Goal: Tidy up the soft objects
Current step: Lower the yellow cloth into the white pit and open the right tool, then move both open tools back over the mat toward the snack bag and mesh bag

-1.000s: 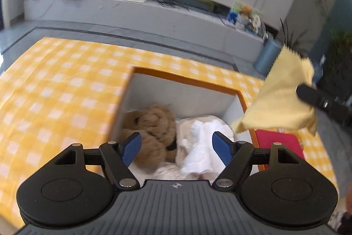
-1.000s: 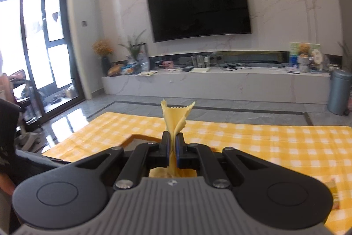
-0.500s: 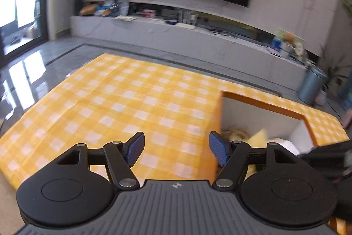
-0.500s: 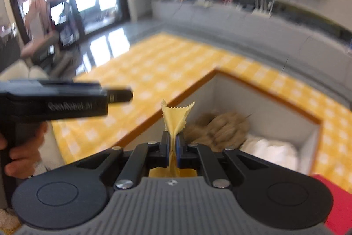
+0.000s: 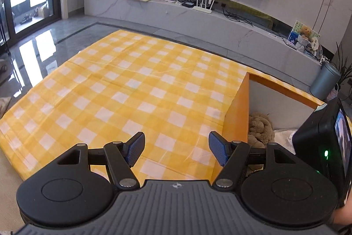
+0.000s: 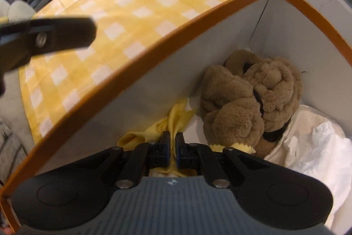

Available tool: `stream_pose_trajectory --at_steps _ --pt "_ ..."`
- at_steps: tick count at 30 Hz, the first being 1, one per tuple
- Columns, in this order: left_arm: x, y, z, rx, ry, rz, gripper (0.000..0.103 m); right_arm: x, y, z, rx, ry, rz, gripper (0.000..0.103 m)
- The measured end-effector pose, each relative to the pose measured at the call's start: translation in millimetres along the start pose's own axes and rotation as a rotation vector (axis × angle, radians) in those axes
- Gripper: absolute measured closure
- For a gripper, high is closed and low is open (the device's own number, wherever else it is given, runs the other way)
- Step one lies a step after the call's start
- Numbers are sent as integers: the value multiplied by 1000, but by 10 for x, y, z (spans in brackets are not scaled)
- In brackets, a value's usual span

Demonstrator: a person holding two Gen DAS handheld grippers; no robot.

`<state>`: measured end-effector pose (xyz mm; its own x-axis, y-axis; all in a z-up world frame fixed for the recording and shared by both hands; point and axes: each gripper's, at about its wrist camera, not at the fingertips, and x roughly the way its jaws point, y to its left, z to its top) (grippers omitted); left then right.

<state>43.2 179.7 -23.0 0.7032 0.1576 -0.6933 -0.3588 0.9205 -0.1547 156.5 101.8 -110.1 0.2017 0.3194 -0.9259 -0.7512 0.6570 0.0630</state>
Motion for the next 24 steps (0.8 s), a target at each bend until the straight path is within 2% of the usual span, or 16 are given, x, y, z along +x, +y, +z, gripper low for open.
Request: stream_pose_trajectory --at_steps 3,5,7,12,14,20,24 --pt "23 24 6 -8 13 12 25 2 -10 24 -1 5 -9 94" --pt "33 31 4 -12 18 22 25 -34 47 20 -6 0 -64 58" --pt "39 19 3 -10 17 35 25 -117 80 -3 -29 -22 -99 51" --pt "46 -48 -8 -1 13 50 25 -458 41 -106 5 -104 -59 32" --pt "52 -89 -16 -1 10 60 25 -599 27 -153 20 -156 -70 14" --pt "-10 -198 -30 14 -32 74 25 -1089 -56 -318 79 -337 -34 8" --pt "-107 -230 -8 30 -78 94 25 -1378 -101 -392 71 -429 -73 6"
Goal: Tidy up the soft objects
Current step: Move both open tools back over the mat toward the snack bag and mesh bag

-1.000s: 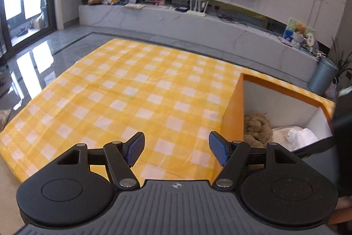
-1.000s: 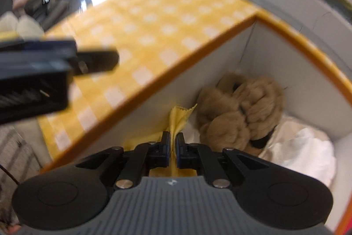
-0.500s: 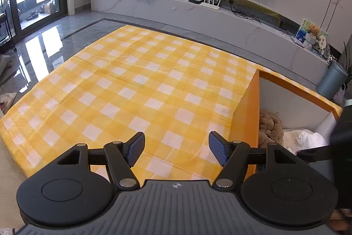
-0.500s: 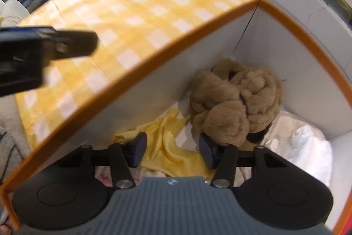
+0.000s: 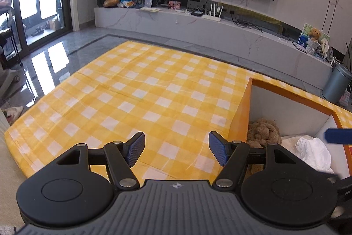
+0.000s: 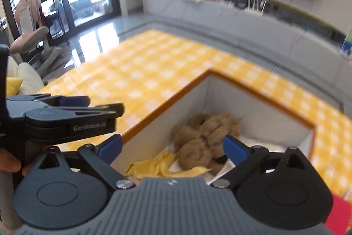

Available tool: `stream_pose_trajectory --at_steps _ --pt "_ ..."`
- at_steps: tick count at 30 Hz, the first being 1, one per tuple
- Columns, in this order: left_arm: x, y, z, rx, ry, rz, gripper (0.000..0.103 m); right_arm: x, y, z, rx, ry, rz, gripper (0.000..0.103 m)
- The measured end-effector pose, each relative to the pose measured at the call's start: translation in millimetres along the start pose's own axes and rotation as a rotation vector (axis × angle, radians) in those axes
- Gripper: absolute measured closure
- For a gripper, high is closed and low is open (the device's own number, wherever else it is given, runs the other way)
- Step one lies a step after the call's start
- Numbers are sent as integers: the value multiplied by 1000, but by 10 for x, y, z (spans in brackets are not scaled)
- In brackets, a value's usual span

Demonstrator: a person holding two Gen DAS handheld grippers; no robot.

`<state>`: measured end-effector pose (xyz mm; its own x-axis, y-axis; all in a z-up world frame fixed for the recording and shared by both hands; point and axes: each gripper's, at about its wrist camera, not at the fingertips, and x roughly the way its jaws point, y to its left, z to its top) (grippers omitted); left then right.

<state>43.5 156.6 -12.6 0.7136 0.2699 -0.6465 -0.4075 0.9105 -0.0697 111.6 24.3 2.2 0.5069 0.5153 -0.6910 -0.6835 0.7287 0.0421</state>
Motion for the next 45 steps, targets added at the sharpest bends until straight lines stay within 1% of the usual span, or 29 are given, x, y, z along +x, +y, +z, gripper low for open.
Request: stream_pose_trajectory --at_steps 5,8,11,14,18,21,22,24,26,29,31,32,33,36,38,41,43,44,45 --pt "-161 -43 61 18 -65 -5 25 -372 -178 31 -41 -73 -83 5" --pt "-246 -154 121 77 -47 -43 25 -629 -338 48 -69 -134 -140 5" --pt "-389 -269 124 103 -98 -66 25 -877 -534 26 -31 -190 -176 3" --pt "-491 -438 96 177 -117 -82 25 -1056 -707 -55 -3 -210 -217 3" --pt "-613 -643 4 239 -139 -119 25 -1252 -863 -247 -35 -236 -330 3" --pt "-702 -805 -88 280 -130 -150 25 -1375 -1060 -419 -23 -229 -402 3" --pt "-735 -861 -126 296 -128 -160 25 -1437 -1126 -496 -14 -229 -439 3" --pt "-829 -1004 -205 333 -127 -196 25 -1583 -1280 -648 10 -234 -513 3" --pt "-912 -1167 -274 357 -113 -254 25 -1736 -1475 -817 60 -234 -567 3" --pt "-1005 -1449 -357 398 -73 -353 25 -1924 -1802 -1046 161 -225 -640 3" --pt "-1028 -1656 -391 431 -34 -410 25 -1995 -2010 -1199 253 -218 -675 3" --pt "-1033 -1760 -411 447 -5 -434 25 -2023 -2114 -1279 309 -217 -676 3" --pt "-1037 -1851 -427 454 20 -461 25 -2041 -2214 -1358 361 -221 -658 3" --pt "-1029 -2166 -475 474 77 -536 24 -2030 -2480 -1605 471 -250 -561 3" --pt "-996 -2406 -573 479 117 -555 23 -1954 -2647 -1731 535 -242 -526 3" --pt "-926 -2776 -811 476 174 -562 22 -1802 -2896 -1878 630 -232 -505 3" --pt "-843 -3012 -981 467 214 -564 22 -1702 -3016 -1950 651 -210 -495 3" --pt "-800 -3116 -1062 463 227 -562 21 -1634 -3050 -1960 644 -194 -504 3" --pt "-829 -3207 -1140 477 155 -547 16 -1577 -3094 -1969 628 -178 -521 3"
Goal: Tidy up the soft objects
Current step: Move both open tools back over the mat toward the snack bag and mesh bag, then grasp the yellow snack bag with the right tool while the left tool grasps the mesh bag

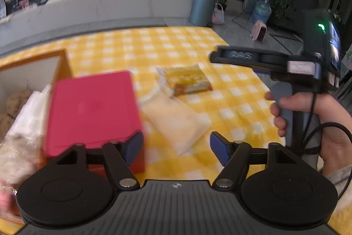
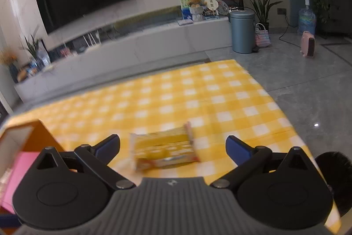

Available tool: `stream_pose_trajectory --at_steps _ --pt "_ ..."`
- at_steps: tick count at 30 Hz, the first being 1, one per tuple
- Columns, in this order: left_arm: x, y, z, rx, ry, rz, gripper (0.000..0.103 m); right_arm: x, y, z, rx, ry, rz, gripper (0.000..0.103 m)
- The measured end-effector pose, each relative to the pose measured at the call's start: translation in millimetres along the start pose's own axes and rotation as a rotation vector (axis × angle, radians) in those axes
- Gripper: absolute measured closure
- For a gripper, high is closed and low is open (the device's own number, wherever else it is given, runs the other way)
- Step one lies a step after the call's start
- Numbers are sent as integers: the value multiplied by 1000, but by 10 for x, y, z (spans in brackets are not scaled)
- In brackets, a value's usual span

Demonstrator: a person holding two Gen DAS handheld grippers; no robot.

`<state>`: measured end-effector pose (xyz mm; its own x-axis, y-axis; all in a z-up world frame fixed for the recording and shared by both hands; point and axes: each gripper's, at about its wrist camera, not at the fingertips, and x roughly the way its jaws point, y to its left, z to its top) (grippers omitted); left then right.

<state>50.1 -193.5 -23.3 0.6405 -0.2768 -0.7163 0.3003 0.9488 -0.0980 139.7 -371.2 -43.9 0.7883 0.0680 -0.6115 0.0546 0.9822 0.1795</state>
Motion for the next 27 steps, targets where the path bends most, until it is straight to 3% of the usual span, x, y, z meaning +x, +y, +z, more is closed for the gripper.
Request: stream_pose_trajectory --at_steps 2,4,7,9,11,14,18,20,27 --pt "113 -218 -28 69 -41 90 16 141 -2 17 -58 -2 -34 3" --pt "293 -385 -28 95 -4 131 16 246 -30 28 -114 -24 -45 3" --pt "485 -494 -78 35 56 103 16 372 -144 56 -116 -39 3 3" --pt "611 -583 -144 14 60 129 16 425 -224 86 -112 -48 17 3" --pt "765 -688 -209 10 61 188 16 440 -282 99 -113 -42 -15 3" --pt "955 -741 -243 -16 76 215 16 398 -332 70 -132 9 -101 3" --pt "1236 -786 -180 -8 239 174 16 287 -477 19 -107 6 -128 3" --pt "1315 -747 -143 -45 269 175 16 251 -583 15 -53 0 -146 3" --pt "1506 -491 -2 -242 261 310 15 179 -721 2 35 -13 -168 3"
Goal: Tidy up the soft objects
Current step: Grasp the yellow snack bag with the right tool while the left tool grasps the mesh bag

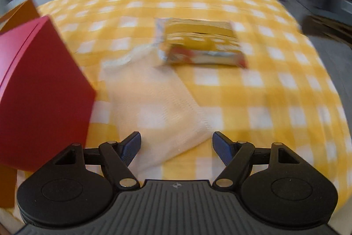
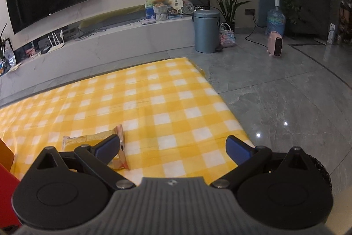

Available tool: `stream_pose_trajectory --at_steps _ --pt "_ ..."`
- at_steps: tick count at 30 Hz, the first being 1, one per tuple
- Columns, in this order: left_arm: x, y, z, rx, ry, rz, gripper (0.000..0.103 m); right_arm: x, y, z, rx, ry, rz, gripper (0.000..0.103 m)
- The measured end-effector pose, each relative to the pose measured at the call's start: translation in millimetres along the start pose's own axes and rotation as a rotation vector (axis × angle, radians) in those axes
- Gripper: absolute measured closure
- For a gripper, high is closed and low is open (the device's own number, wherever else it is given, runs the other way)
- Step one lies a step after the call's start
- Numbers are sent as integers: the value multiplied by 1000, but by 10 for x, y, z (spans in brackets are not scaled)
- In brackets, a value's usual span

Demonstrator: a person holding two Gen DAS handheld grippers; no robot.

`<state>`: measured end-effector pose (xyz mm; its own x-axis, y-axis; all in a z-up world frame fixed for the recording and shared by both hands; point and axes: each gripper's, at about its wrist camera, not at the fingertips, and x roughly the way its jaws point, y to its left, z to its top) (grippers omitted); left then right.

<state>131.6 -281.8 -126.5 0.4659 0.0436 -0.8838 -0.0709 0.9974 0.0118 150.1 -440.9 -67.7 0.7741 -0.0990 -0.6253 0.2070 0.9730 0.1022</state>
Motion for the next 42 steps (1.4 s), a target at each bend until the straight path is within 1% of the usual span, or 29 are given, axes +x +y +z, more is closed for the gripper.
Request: stream_pose_trajectory --at_steps 2,6,9,12,15,16,17,19,20,22,23,26,29,31,32,33,35,36,37,39,42 --pt "22 8 23 -22 -13 15 13 3 45 14 -9 -10 21 3" --pt "52 -12 68 -46 -26 35 5 55 215 35 -57 -26 92 3" --pt "85 4 73 -67 -36 39 0 166 353 55 -80 -20 164 3" --pt "115 30 84 -87 -48 42 0 365 510 29 -122 21 226 3" --pt "161 39 101 -100 -51 37 0 612 711 -38 -238 89 229 3" --pt "169 40 98 -105 -50 56 0 683 772 -64 -282 104 228 3" --pt "160 49 94 -114 -59 59 0 744 804 -76 -306 109 228 3" --pt "163 35 93 -108 -59 60 0 823 817 -58 -297 85 194 3" --pt "164 37 98 -108 -59 59 0 861 803 -30 -270 88 199 3" --pt "160 41 99 -111 -61 58 0 921 790 21 -235 117 265 3" --pt "160 37 98 -110 -60 58 0 947 815 33 -255 128 280 3" --pt "160 39 90 -112 -64 57 0 1031 952 55 -350 167 287 3" --pt "156 43 93 -117 -66 50 0 1126 1040 104 -379 243 371 3" --pt "160 63 97 -124 -70 51 0 1219 1106 115 -383 311 368 3" --pt "162 62 97 -123 -71 53 0 1260 1149 105 -398 346 363 2" --pt "146 43 85 -120 -72 56 0 1275 1194 77 -430 362 349 2" --pt "142 43 83 -120 -72 56 0 1255 1227 49 -458 363 345 3" --pt "142 39 82 -116 -72 57 0 1258 1203 49 -445 367 348 3" --pt "143 34 78 -110 -71 60 0 1269 1157 51 -416 377 356 6" --pt "149 32 72 -101 -70 62 0 1242 1054 56 -378 361 379 10" --pt "162 64 92 -108 -67 42 0 1175 959 43 -379 357 345 10"
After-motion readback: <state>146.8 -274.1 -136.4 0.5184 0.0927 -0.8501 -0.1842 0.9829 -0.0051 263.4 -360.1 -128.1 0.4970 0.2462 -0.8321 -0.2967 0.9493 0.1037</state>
